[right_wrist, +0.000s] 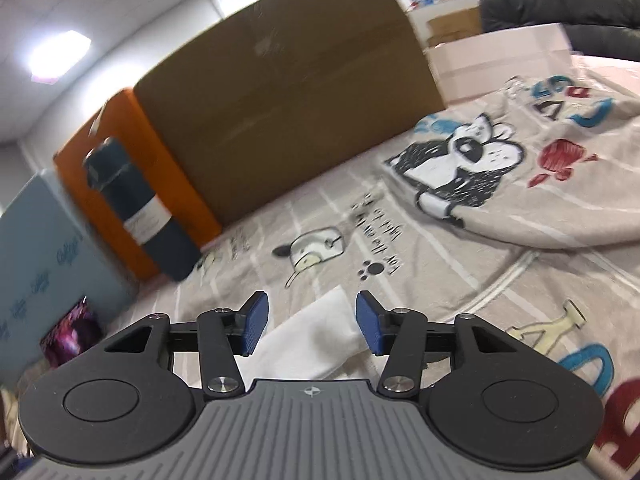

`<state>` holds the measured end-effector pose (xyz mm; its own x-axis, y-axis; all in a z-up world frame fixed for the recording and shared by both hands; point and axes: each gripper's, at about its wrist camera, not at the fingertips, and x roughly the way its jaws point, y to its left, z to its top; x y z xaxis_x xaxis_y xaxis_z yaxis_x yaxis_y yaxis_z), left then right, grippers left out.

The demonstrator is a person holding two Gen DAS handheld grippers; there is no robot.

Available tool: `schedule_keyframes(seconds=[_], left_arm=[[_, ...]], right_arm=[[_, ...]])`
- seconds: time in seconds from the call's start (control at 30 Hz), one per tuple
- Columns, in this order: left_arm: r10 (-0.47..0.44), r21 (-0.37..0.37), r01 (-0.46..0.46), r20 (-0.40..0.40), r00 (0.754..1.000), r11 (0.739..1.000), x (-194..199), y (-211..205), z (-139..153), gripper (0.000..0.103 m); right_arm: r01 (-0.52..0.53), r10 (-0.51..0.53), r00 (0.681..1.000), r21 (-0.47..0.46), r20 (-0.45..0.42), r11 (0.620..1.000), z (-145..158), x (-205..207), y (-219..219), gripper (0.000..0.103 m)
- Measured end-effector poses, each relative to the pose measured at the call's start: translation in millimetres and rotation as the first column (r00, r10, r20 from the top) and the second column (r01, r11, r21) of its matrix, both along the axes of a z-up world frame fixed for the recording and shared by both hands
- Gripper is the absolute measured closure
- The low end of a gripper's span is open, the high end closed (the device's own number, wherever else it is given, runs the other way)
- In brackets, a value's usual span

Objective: Fold clothes

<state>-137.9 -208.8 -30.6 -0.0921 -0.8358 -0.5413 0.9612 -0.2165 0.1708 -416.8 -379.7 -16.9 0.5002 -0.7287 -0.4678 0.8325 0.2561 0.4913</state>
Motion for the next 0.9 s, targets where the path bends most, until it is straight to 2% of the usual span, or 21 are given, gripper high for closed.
schedule_keyframes(seconds=[0.07, 0.13, 0.23, 0.33, 0.47, 0.57, 0.63, 0.73, 0.77, 0.83, 0.9], left_arm=[[0.019, -0.071, -0.019, 0.004, 1.0, 0.997, -7.9, 11.5, 8.3, 0.019], [-0.004, -0.122, 0.004, -0.001, 1.0, 0.993, -21.0, 22.2, 12.5, 0.015], [-0.087, -0.14, 0.088, 0.014, 0.996, 0.986, -48.6, 33.3, 13.3, 0.014], [-0.174, -0.106, 0.179, 0.052, 0.983, 0.978, -79.0, 34.1, 4.0, 0.014], [-0.296, -0.019, 0.3, 0.118, 0.948, 0.954, -121.2, 24.9, -14.7, 0.014], [-0.379, 0.023, 0.379, 0.101, 0.92, 0.925, -147.4, 13.8, -24.8, 0.014], [-0.393, 0.017, 0.394, 0.098, 0.914, 0.919, -164.1, 1.3, -26.2, 0.014], [-0.374, -0.015, 0.378, 0.109, 0.921, 0.926, -187.3, -22.5, -24.2, 0.014], [-0.365, -0.023, 0.369, 0.11, 0.925, 0.929, -193.3, -30.6, -24.0, 0.014], [-0.366, -0.017, 0.369, 0.091, 0.926, 0.929, -202.2, -45.6, -25.3, 0.016], [-0.387, 0.016, 0.387, 0.062, 0.92, 0.922, -208.9, -56.8, -27.1, 0.035]], right_arm=[[-0.083, 0.083, 0.996, 0.014, 0.044, 0.996, 3.3, -5.1, -9.6, 0.048], [-0.123, 0.121, 0.991, 0.037, 0.05, 0.992, 4.4, -9.7, -21.8, 0.047], [-0.128, 0.125, 0.991, 0.081, 0.039, 0.988, 3.7, -19.5, -38.8, 0.046], [-0.197, 0.191, 0.98, 0.102, 0.062, 0.975, 1.9, -28.4, -51.0, 0.045], [-0.327, 0.313, 0.944, 0.177, 0.103, 0.928, -12.3, -27.4, -70.3, 0.045], [-0.381, 0.363, 0.923, 0.16, 0.131, 0.911, -21.2, -26.0, -74.5, 0.044], [-0.398, 0.38, 0.914, 0.135, 0.142, 0.907, -25.0, -24.8, -76.0, 0.044], [-0.41, 0.397, 0.91, 0.105, 0.12, 0.906, -26.2, -21.2, -71.8, 0.049], [-0.417, 0.408, 0.907, 0.096, 0.106, 0.904, -25.8, -20.4, -69.3, 0.054], [-0.433, 0.428, 0.901, 0.079, 0.076, 0.898, -24.9, -18.8, -64.4, 0.058], [-0.442, 0.441, 0.897, 0.066, 0.036, 0.894, -24.0, -16.6, -60.6, 0.069]])
